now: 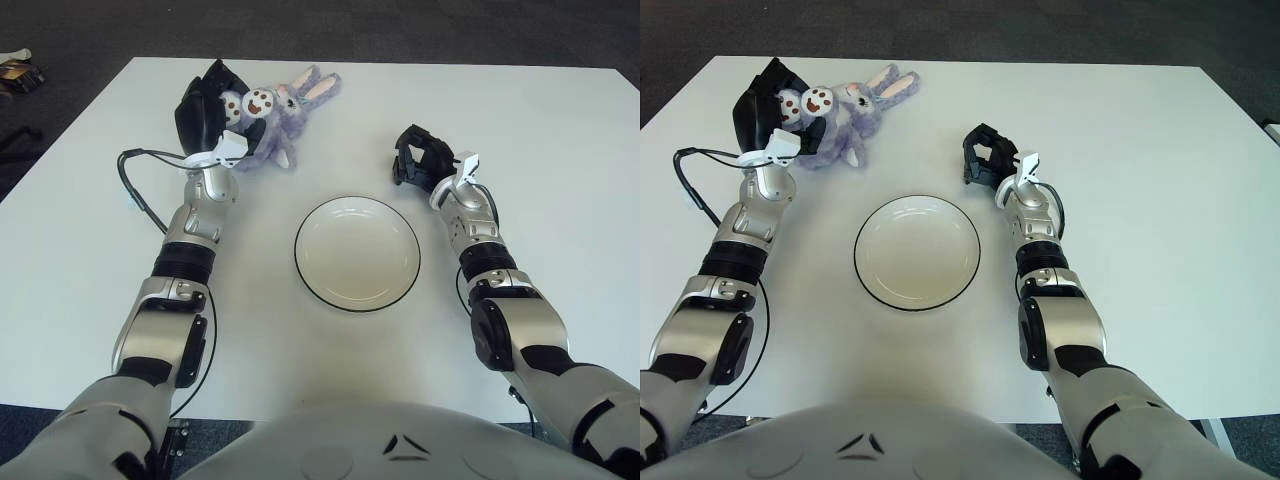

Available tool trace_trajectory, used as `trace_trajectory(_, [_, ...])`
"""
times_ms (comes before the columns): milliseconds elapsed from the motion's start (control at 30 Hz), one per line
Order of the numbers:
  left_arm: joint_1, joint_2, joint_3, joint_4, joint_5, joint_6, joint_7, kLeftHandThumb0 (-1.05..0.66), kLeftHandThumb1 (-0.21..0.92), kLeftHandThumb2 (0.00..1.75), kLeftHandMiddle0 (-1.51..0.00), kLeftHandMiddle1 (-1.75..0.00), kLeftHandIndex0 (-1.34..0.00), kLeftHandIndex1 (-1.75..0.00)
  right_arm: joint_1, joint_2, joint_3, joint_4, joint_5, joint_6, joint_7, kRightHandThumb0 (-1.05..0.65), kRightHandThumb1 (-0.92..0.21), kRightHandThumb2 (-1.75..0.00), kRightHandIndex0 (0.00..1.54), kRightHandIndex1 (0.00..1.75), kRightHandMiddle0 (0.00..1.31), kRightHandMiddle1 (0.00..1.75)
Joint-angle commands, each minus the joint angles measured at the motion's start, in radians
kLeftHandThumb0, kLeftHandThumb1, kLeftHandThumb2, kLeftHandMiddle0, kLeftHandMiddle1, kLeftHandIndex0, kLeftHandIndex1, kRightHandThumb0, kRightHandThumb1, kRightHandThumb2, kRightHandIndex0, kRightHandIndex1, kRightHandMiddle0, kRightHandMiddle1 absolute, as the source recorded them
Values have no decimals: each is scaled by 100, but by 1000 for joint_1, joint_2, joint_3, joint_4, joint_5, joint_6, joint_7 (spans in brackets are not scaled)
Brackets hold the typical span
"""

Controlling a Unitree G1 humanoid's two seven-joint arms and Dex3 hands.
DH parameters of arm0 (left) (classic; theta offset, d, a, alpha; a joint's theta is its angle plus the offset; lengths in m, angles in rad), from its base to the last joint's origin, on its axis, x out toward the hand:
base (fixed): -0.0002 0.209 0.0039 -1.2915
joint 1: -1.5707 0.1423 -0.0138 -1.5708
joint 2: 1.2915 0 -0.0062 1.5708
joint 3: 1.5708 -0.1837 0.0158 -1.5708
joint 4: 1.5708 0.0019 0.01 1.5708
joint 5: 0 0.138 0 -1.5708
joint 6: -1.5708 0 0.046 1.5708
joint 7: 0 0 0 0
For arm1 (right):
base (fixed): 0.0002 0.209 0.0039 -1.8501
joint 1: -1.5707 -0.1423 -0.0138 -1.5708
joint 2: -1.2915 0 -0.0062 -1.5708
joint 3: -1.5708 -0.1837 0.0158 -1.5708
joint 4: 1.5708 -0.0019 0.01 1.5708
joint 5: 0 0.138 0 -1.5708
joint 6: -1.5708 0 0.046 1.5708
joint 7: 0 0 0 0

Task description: Put the doll into the plate.

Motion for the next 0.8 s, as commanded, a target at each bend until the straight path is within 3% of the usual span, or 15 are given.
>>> trace_trajectory(0, [10, -12, 7, -19, -20, 22, -15, 56, 11, 156, -78, -175, -99, -175, 32, 1, 0, 4, 2, 19, 2, -45, -43, -118, 105, 175, 52, 175])
trace_trajectory(433, [61, -44, 5, -136, -23, 91, -20, 58, 7, 162, -82, -175, -108, -175, 38, -1, 6, -6, -1, 22, 5, -44, -44, -116, 105, 175, 51, 175])
trace_trajectory(767, [108, -49, 16, -198, -106, 30, -98, 59, 6, 163, -83, -175, -112, -175, 35, -2, 6, -5, -1, 30, -1, -44, -46, -114, 102, 175, 50, 175])
